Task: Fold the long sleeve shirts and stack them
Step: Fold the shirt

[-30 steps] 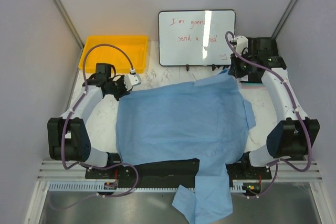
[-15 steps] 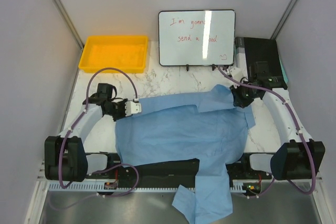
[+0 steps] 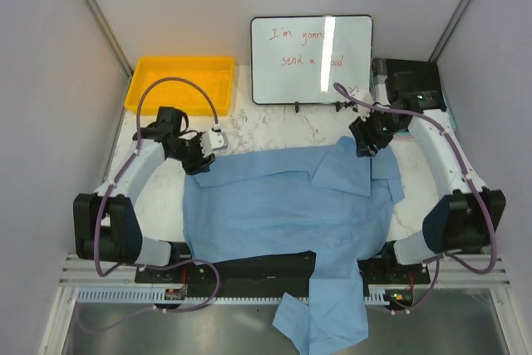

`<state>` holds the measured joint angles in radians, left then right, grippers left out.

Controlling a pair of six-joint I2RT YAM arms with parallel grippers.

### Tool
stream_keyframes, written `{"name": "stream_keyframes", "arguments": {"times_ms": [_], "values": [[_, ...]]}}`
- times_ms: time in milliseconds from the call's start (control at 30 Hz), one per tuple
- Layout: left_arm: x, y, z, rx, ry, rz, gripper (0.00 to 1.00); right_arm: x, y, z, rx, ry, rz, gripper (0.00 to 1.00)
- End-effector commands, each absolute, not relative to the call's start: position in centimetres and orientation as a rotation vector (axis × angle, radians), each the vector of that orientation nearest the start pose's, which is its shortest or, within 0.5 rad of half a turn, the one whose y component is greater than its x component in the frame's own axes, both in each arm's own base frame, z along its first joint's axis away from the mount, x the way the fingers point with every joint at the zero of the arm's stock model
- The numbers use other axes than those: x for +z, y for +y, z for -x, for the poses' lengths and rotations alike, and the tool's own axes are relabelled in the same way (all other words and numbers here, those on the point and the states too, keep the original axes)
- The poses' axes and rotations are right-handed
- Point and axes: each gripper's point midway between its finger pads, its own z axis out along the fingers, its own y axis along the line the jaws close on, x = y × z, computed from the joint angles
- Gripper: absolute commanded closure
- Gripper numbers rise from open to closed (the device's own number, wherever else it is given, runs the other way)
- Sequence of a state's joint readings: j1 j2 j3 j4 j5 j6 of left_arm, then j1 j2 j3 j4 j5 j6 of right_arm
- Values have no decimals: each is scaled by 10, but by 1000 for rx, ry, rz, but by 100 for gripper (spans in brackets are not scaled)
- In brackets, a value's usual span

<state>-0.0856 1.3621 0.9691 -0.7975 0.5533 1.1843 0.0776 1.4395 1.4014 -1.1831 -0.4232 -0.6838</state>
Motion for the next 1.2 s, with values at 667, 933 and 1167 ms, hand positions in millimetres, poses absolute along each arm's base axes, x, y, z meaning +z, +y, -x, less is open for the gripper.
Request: {"name": "stream_keyframes", "arguments": {"times_ms": [667,933,1167], "values": [[-1,-83,-404,-238,2581,-1115,59,12,77,-441,102,2678,871,61],[66,-112,-391,-447,2448,-1093,47,125,86,-423,239,2510,847,34],[127,-143,-365,-667,2283,-1081,40,132,-1,-367,246,2629,610,29]]}}
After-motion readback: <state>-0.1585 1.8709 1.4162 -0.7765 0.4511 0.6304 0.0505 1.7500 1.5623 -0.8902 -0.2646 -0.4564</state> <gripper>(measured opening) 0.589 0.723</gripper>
